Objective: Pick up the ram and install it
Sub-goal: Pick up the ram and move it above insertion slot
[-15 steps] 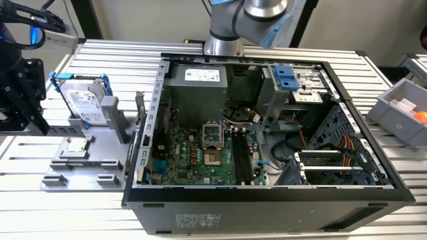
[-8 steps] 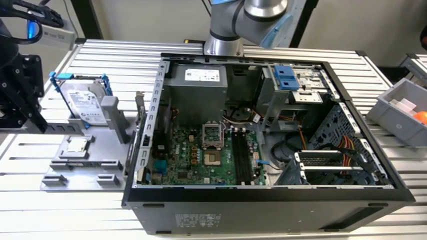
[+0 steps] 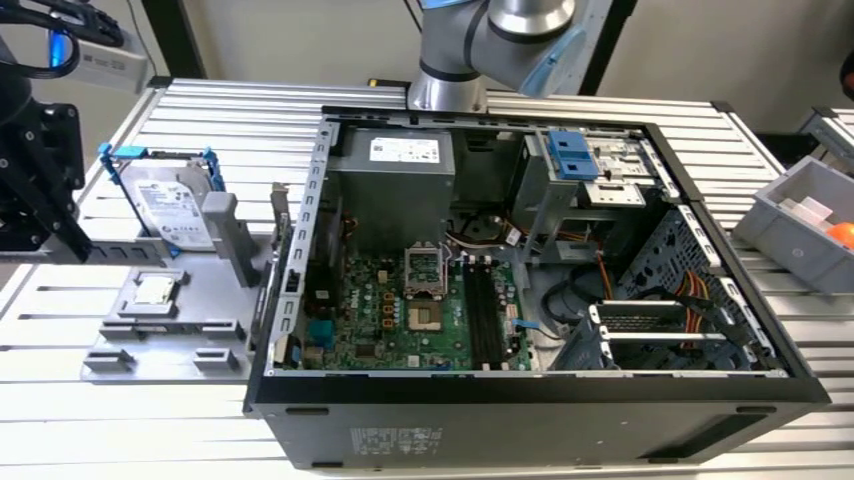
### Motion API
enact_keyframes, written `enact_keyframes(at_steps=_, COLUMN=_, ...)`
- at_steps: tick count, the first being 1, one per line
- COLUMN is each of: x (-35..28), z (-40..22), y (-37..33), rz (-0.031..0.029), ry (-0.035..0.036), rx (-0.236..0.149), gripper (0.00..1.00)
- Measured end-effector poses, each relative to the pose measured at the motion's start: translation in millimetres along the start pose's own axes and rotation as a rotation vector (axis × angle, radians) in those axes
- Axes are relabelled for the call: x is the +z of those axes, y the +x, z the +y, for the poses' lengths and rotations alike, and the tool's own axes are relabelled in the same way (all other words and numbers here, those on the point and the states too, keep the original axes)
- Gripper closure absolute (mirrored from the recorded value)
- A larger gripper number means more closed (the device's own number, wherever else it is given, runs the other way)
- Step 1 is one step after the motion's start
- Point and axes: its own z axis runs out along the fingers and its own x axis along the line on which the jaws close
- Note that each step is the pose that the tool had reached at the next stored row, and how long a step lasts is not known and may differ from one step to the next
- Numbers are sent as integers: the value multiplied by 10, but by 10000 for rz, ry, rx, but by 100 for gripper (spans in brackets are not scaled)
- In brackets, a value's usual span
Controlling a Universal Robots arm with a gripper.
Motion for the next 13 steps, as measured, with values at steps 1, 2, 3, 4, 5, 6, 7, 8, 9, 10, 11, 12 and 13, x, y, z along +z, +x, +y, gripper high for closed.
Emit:
enact_keyframes(at_steps=1, x=0, z=0, y=0, rz=-1, ry=1, rx=0, gripper=100)
enact_keyframes(at_steps=2, x=-1, z=0, y=0, rz=-1, ry=1, rx=0, gripper=100)
enact_keyframes(at_steps=3, x=-2, z=0, y=0, rz=0, ry=0, rx=0, gripper=100)
enact_keyframes(at_steps=4, x=-2, z=0, y=0, rz=0, ry=0, rx=0, gripper=100)
enact_keyframes(at_steps=5, x=-3, z=-2, y=0, rz=1, ry=-1, rx=0, gripper=100)
enact_keyframes(at_steps=6, x=-3, z=-5, y=0, rz=1, ry=-1, rx=0, gripper=100)
enact_keyframes(at_steps=7, x=-4, z=-11, y=0, rz=2, ry=-2, rx=-2, gripper=100)
enact_keyframes(at_steps=8, x=-3, z=-14, y=-1, rz=1, ry=-1, rx=-1, gripper=100)
enact_keyframes(at_steps=9, x=-3, z=-14, y=0, rz=2, ry=-1, rx=1, gripper=100)
enact_keyframes(at_steps=10, x=-2, z=-15, y=-1, rz=0, ry=0, rx=1, gripper=100)
enact_keyframes(at_steps=11, x=-2, z=-17, y=-1, rz=0, ry=1, rx=1, gripper=100)
enact_keyframes(at_steps=12, x=-3, z=-18, y=0, rz=0, ry=0, rx=0, gripper=100)
enact_keyframes(at_steps=13, x=-5, z=-18, y=0, rz=1, ry=-1, rx=0, gripper=100)
